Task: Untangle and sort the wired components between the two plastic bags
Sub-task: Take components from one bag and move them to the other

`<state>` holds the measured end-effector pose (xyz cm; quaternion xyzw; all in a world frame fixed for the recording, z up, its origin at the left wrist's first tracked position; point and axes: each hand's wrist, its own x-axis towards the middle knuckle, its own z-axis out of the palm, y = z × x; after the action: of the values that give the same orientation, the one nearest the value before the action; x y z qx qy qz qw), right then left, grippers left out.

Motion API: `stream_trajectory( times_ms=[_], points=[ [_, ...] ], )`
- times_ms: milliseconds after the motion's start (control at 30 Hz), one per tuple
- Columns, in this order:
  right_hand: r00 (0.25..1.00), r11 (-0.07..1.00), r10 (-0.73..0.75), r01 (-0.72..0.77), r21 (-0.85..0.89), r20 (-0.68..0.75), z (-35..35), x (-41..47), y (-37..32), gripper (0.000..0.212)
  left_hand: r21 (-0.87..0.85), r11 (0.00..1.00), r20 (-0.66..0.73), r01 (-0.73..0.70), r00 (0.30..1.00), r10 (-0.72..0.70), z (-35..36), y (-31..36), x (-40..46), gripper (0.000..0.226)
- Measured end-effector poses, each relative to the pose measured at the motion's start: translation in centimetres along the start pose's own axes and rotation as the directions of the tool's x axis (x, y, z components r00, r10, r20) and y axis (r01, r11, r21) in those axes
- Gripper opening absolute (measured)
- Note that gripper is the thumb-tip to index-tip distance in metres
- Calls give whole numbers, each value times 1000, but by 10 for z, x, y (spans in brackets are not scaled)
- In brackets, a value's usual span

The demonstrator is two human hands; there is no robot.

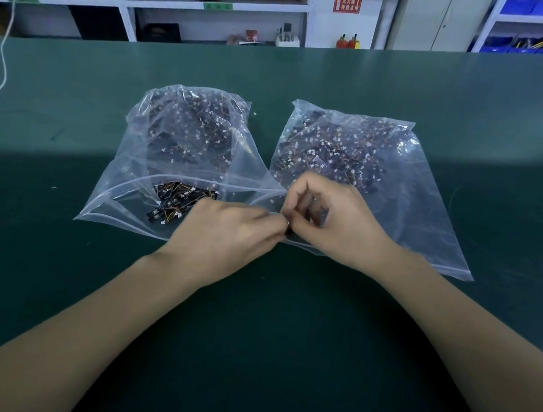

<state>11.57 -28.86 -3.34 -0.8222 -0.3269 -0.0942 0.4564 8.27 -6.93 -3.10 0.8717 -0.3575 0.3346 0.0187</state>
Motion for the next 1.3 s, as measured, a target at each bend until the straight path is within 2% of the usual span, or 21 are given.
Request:
stream_trajectory(
  times_ms=[100, 200, 300, 400, 467, 533, 567, 700, 800, 900, 1033, 1300],
  points=[
    [998, 999, -17, 19, -34, 58, 5, -2, 0, 20, -35, 994, -23, 104, 994, -105, -8, -15, -13, 37],
    [997, 996, -30, 36, -84, 75, 6, -2, 1, 20, 15, 954, 74, 301, 951, -301, -13, -27, -26, 51],
    [996, 992, -49, 58, -116, 77, 5, -2, 1, 21, 18, 896, 82, 445, 892, -445, -14, -33, -29, 45],
    [994, 988, -70, 82, -132, 87, 6, -3, 2, 22, 21, 847, 66, 531, 845, -531, -17, -41, -28, 28],
    [993, 988, -73, 85, -132, 93, 8, -4, 2, 22, 111, 839, 171, 533, 821, -544, -16, -45, -31, 19],
    [992, 987, -73, 86, -139, 100, 11, -4, 2, 23, 178, 829, 291, 530, 776, -559, -14, -48, -34, 35],
    [992, 986, -73, 86, -140, 99, 12, -5, 3, 23, 160, 823, 299, 545, 768, -567, -13, -50, -35, 38],
    [993, 987, -65, 78, -138, 95, 14, -5, 4, 23, 77, 828, 171, 555, 811, -560, -13, -53, -37, 18],
    [993, 986, -63, 76, -146, 96, 15, -5, 3, 22, 68, 836, 141, 545, 824, -549, -15, -49, -36, 8],
    [993, 986, -62, 76, -151, 99, 16, -5, 3, 22, 58, 845, 142, 531, 833, -534, -14, -49, -35, 12],
    [993, 985, -60, 75, -155, 101, 16, -6, 2, 21, 18, 850, 217, 527, 827, -518, -11, -49, -35, 29],
    [992, 981, -54, 73, -178, 110, 15, -7, 0, 20, -1, 852, 159, 523, 841, -516, -9, -53, -38, 16]
  ],
)
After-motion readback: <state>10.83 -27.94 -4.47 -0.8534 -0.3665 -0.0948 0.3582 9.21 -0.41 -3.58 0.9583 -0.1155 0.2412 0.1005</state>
